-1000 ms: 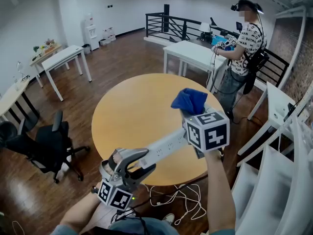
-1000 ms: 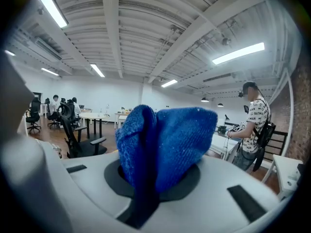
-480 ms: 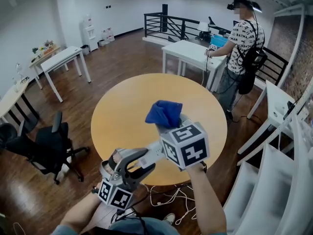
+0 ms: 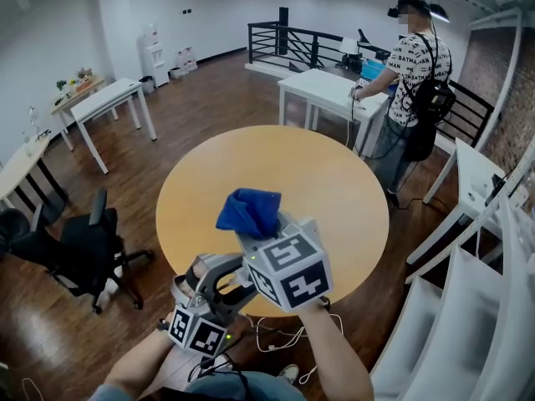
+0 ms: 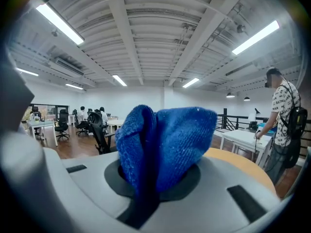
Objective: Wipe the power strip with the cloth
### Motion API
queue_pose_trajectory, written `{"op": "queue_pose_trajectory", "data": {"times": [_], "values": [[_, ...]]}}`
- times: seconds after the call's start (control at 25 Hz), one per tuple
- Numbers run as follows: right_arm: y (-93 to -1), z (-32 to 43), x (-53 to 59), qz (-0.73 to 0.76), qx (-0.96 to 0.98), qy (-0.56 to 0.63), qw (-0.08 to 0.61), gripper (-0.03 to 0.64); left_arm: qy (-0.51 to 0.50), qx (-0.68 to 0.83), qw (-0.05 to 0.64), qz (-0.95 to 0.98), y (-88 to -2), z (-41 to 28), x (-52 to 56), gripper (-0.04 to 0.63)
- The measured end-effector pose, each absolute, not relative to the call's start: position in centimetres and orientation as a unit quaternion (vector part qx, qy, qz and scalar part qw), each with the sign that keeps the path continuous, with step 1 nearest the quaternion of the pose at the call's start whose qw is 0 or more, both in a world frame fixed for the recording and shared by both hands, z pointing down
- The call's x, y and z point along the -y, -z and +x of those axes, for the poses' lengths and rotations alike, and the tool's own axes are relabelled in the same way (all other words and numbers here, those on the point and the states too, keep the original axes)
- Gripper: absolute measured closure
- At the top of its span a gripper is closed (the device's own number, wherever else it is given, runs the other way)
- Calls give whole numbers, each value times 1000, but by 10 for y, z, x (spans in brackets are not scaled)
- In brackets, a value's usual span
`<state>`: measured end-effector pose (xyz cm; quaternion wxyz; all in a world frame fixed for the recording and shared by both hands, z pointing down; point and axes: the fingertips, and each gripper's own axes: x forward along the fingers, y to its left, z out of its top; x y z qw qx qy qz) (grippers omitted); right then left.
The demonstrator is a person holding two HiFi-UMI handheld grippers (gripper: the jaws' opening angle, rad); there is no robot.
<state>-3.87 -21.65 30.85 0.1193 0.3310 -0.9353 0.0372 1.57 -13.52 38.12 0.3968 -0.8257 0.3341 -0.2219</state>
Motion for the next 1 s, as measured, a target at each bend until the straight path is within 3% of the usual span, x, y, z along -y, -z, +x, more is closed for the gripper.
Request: {"op": "queue_pose_trajectory", "data": {"times": [0.28, 0.72, 1.0], "values": [[-301, -27, 223, 351, 933, -24, 79, 561, 205, -346, 356, -844, -385, 13, 143, 313], [-306, 16, 218, 387, 921, -41, 0, 561, 132, -403, 170, -889, -429, -18, 177, 313], [-350, 41, 205, 403, 909, -103, -14, 561, 153, -422, 83, -889, -493, -46, 196, 313]]}}
